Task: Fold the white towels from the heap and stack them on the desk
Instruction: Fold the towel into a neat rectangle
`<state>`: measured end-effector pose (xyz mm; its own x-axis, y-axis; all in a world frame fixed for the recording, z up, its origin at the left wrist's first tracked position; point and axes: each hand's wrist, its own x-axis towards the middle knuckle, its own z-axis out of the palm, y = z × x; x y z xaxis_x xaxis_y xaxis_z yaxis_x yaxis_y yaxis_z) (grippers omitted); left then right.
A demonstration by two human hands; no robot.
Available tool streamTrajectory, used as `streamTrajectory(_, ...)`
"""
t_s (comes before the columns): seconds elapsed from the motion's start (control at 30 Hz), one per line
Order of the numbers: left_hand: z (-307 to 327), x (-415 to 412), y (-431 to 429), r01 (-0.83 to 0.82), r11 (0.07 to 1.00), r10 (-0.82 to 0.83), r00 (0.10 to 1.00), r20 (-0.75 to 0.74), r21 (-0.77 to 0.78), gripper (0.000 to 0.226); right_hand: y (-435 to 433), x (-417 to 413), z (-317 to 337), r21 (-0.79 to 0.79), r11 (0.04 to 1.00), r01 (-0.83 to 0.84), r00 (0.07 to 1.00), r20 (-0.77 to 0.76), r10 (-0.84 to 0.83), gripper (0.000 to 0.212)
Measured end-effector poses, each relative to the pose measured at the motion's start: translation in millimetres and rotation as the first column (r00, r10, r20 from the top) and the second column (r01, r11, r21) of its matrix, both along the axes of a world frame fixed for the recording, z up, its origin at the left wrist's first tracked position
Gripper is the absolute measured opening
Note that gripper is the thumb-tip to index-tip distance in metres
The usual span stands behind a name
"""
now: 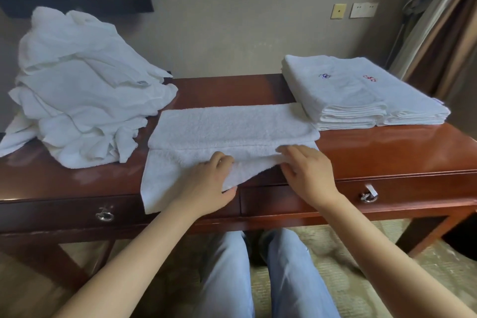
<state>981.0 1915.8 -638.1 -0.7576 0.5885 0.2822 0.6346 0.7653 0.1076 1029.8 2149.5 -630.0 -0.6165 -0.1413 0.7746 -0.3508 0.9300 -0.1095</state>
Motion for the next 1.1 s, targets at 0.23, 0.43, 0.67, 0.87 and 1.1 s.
streamTrajectory(0.23,57.0,-55.4,5.8,-0.157,0.979,0.168,0.983,-0.077,0.131,0.014,-1.2,-55.8,50.3,-0.125,0.98,0.152,0.988,0.01,-0.152,0.035)
streamTrajectory(0.43,99.4,-139.3,22.4,-0.299,0.95,0.31,0.941,-0.135,0.094,0.014,17.6,-136.4,82.3,0.001,0.97,0.244,0.966,0.093,-0.243,0.044)
streamTrajectory(0.67,89.2,-214.7,39.4,-0.361,0.865,0.437,0.883,0.17,-0.348,0.019,37.6,-216.1,64.1,0.305,0.922,0.239,0.824,0.439,-0.359,0.046)
streamTrajectory(0.87,68.3,-254.9,37.9,-0.295,0.883,0.435,0.808,0.397,-0.365,0.032,56.9,-242.4,24.6,0.247,0.931,0.267,0.746,0.559,-0.362,0.027)
streamTrajectory(1.1,65.8,-265.4,41.0,-0.298,0.901,0.409,0.823,0.393,-0.314,0.04,42.3,-240.0,18.9,0.286,0.862,0.418,0.76,0.409,-0.505,0.026)
